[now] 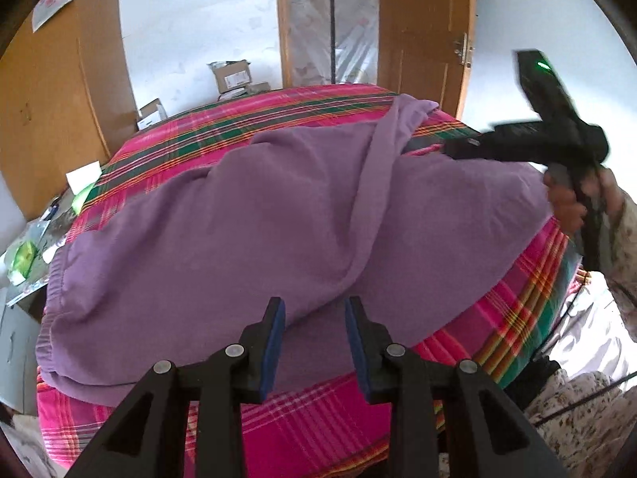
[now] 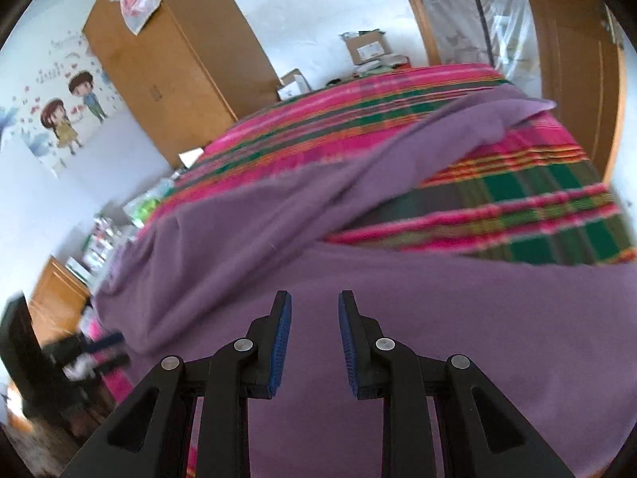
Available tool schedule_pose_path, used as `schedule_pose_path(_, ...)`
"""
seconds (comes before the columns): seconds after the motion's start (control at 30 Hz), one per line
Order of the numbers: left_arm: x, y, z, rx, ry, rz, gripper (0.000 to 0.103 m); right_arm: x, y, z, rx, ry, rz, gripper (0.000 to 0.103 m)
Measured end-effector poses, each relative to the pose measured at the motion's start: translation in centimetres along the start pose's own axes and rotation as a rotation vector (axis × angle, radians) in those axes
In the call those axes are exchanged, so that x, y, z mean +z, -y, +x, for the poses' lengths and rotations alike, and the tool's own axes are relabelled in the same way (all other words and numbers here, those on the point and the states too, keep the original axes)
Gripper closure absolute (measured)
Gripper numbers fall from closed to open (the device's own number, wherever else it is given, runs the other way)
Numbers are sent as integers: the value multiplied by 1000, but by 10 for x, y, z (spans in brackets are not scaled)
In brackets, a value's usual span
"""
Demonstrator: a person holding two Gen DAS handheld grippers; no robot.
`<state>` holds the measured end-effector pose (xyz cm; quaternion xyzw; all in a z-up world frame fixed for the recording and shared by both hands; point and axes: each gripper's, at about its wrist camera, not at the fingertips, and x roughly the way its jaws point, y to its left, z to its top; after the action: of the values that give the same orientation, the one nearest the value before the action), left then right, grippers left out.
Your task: Fold clothes
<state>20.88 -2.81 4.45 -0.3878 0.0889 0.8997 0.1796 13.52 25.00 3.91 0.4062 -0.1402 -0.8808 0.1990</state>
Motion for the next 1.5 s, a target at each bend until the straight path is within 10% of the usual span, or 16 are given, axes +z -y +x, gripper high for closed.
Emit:
schedule_pose_path(0.5, 8, 1, 16, 9, -9, -1, 71, 42, 7, 61, 124, -21, 153, 70)
schedule_pose_path(1.2, 17, 11, 30, 18, -27, 55, 71, 63, 21, 81, -21, -5, 222, 70)
schedule_pose_path(1.5, 20, 9, 40, 6, -58, 26, 72, 64, 17, 78, -17, 37, 202, 99)
